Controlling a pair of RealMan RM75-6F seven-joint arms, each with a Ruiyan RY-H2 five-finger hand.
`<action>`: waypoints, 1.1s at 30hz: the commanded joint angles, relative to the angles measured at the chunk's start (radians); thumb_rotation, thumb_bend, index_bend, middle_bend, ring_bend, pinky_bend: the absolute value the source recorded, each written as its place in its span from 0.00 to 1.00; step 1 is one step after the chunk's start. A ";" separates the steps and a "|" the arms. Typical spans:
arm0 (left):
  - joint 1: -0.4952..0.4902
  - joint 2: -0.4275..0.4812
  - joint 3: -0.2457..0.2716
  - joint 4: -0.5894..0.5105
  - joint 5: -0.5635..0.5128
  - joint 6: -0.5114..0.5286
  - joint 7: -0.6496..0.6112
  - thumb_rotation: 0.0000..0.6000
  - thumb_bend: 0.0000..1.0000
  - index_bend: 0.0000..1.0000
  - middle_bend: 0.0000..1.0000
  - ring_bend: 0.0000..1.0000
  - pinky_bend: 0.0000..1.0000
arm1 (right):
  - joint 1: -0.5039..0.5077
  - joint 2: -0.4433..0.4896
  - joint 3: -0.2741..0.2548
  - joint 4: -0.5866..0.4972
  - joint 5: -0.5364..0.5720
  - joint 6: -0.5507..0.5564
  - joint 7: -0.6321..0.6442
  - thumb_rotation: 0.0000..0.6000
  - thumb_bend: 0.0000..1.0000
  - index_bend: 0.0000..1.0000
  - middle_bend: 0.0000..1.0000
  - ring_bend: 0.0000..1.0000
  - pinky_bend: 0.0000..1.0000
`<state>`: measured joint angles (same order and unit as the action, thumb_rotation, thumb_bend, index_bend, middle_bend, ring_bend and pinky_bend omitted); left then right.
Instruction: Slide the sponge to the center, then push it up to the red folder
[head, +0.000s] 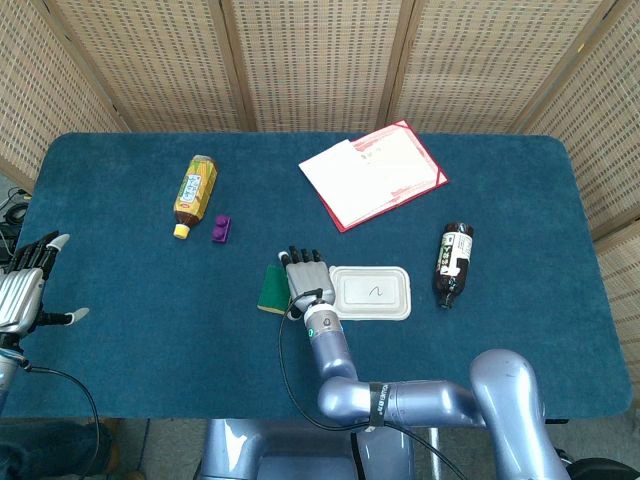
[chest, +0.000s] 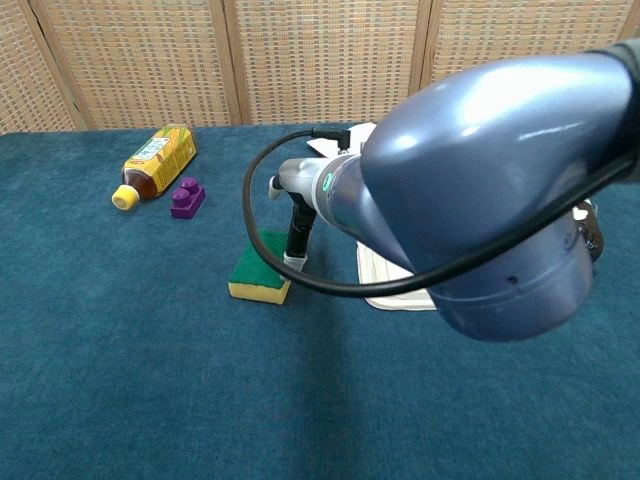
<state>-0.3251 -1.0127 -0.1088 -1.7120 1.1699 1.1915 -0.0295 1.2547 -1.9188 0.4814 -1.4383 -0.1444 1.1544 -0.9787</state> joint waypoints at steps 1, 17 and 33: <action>-0.004 0.000 -0.005 0.013 -0.014 -0.021 -0.013 1.00 0.00 0.00 0.00 0.00 0.00 | 0.027 -0.054 -0.011 0.082 -0.006 -0.040 0.006 1.00 0.00 0.07 0.00 0.00 0.00; -0.022 -0.012 -0.018 0.051 -0.039 -0.087 -0.021 1.00 0.00 0.00 0.00 0.00 0.00 | 0.085 -0.200 0.039 0.325 -0.037 -0.118 0.038 1.00 0.00 0.09 0.00 0.00 0.00; -0.023 -0.013 -0.023 0.052 -0.037 -0.098 -0.019 1.00 0.00 0.00 0.00 0.00 0.00 | 0.080 -0.257 0.048 0.418 -0.123 -0.123 0.075 1.00 0.00 0.20 0.20 0.11 0.07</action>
<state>-0.3487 -1.0258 -0.1318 -1.6598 1.1332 1.0934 -0.0486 1.3353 -2.1751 0.5291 -1.0210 -0.2668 1.0313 -0.9037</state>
